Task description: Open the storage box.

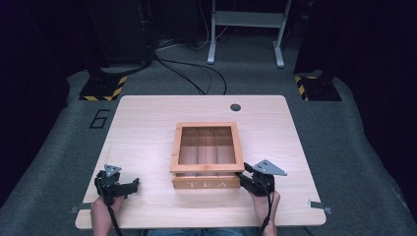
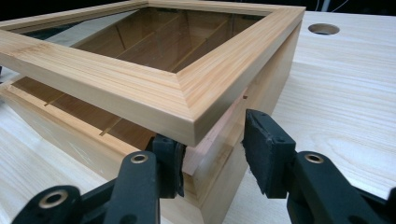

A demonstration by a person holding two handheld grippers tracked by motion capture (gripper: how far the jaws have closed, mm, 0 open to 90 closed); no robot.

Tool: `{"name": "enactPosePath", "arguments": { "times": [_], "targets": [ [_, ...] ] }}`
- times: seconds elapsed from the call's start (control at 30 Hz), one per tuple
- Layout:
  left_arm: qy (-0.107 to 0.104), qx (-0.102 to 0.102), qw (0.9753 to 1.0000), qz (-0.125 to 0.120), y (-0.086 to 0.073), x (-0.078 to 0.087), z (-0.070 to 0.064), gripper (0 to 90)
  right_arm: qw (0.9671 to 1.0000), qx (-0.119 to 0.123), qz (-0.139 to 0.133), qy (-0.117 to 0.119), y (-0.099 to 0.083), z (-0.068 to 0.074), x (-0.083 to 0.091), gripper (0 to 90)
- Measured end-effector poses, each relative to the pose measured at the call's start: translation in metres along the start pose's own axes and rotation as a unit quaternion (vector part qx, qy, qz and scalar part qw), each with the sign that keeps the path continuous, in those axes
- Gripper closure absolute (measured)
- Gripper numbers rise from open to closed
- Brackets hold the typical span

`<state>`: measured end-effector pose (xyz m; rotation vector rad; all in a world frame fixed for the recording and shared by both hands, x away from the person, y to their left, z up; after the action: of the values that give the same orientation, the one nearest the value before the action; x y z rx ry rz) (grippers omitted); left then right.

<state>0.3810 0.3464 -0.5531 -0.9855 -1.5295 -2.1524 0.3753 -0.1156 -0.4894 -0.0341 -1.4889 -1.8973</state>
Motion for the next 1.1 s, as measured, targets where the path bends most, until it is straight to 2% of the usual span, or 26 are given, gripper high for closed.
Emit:
{"name": "enactPosePath", "arguments": {
  "times": [0.37, 0.53, 0.57, 0.6, 0.67, 0.7, 0.73, 0.77, 0.83, 0.9, 1.0, 1.1],
  "targets": [
    [0.000, 0.000, 1.0000, 0.000, 0.000, 0.000, 0.000, 0.2, 0.9998, -0.017, 0.012, -0.004, -0.006, -0.007, 0.008, 55.0],
    [0.000, 0.000, 1.0000, 0.000, 0.000, 0.000, 0.000, 0.3, 0.9993, -0.026, 0.026, 0.004, -0.008, -0.012, 0.014, 40.9],
    [0.000, 0.000, 1.0000, 0.000, 0.000, 0.000, 0.000, 0.2, 0.9987, -0.019, 0.047, 0.002, -0.012, -0.014, 0.014, 34.4],
    [0.000, 0.000, 1.0000, 0.000, 0.000, 0.000, 0.000, 0.2, 0.9987, -0.019, 0.047, 0.002, -0.012, -0.014, 0.014, 34.4],
    [0.001, 0.001, 1.0000, 0.000, 0.000, 0.000, 0.000, 0.3, 0.9977, -0.008, 0.067, -0.001, -0.021, -0.016, 0.011, 30.4],
    [0.000, 0.001, 1.0000, 0.000, 0.000, 0.000, 0.000, 0.3, 0.9975, -0.009, 0.070, 0.007, -0.026, -0.018, 0.011, 28.5],
    [0.000, 0.001, 1.0000, 0.000, 0.000, 0.000, 0.000, 0.3, 0.9964, -0.012, 0.083, 0.011, -0.030, -0.019, 0.010, 22.0],
    [0.000, 0.000, 1.0000, 0.000, 0.000, 0.000, 0.000, 0.3, 0.9942, -0.005, 0.107, -0.011, -0.038, -0.024, 0.006, 17.8],
    [0.000, 0.001, 1.0000, 0.000, 0.000, 0.000, 0.000, 0.3, 0.9936, -0.005, 0.112, -0.016, -0.041, -0.025, 0.006, 16.2],
    [0.000, 0.001, 1.0000, 0.000, 0.000, 0.000, 0.000, 0.3, 0.9912, 0.001, 0.129, -0.031, -0.052, -0.031, 0.002, 13.7],
    [0.000, 0.001, 1.0000, 0.000, 0.000, 0.000, 0.000, 0.3, 0.9905, 0.002, 0.131, -0.040, -0.056, -0.035, 0.002, 12.1],
    [0.000, 0.001, 1.0000, 0.000, 0.000, 0.000, 0.000, 0.3, 0.9910, 0.011, 0.122, -0.054, -0.057, -0.038, 0.003, 9.7]
  ]
}}
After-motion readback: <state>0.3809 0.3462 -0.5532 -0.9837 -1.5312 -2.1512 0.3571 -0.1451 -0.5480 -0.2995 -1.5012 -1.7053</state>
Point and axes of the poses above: each handheld gripper's, and its own axes: x roughly backward along the jaws, y roughly out of its top, z roughly to its left, the point moved 3 cm from there along -x, roughly forward along the jaws, and after that the axes turned 15 degrees about -x, right-handed, at the moved point
